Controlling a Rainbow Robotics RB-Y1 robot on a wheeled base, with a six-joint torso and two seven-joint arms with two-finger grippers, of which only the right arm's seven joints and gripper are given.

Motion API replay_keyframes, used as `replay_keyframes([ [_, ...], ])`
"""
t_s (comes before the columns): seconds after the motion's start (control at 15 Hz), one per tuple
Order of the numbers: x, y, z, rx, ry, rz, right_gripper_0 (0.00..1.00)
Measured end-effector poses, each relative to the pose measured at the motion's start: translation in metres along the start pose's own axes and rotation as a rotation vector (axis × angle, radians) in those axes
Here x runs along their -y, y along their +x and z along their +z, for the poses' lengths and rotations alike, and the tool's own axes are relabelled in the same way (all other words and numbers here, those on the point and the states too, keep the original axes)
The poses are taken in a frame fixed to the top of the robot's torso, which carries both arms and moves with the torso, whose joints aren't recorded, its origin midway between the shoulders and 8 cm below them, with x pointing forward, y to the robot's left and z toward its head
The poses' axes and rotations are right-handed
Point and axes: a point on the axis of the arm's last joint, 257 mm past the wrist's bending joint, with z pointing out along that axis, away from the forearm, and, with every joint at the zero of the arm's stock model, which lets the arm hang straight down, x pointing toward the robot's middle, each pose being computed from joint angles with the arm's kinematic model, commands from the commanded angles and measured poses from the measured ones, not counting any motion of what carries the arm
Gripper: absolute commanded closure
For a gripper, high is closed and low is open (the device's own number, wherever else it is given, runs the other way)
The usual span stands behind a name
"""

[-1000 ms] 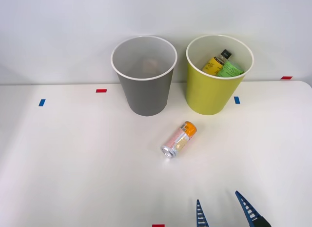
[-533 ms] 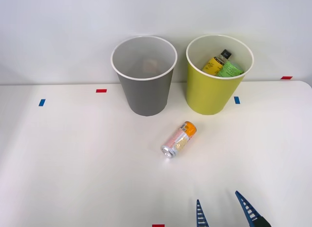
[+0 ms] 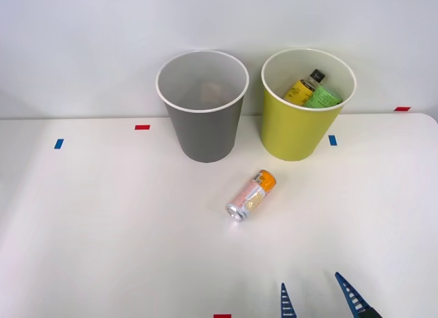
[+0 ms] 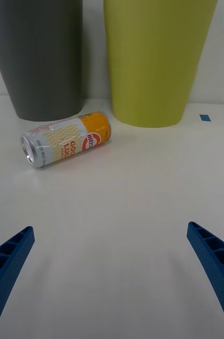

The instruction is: Put cans in the gray bin, plastic bottles in the light green bin

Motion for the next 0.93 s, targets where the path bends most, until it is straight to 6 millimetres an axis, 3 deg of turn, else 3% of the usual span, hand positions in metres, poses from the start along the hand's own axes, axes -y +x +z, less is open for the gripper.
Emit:
replay_keyframes([
  [0.2,0.004,-0.007,0.016,-0.075,-0.002,0.016,0.00],
  [0.67,0.004,-0.041,0.048,-0.344,-0.055,0.244,0.00],
  [0.93,0.013,-0.062,0.080,-0.472,-0.100,0.316,0.00],
])
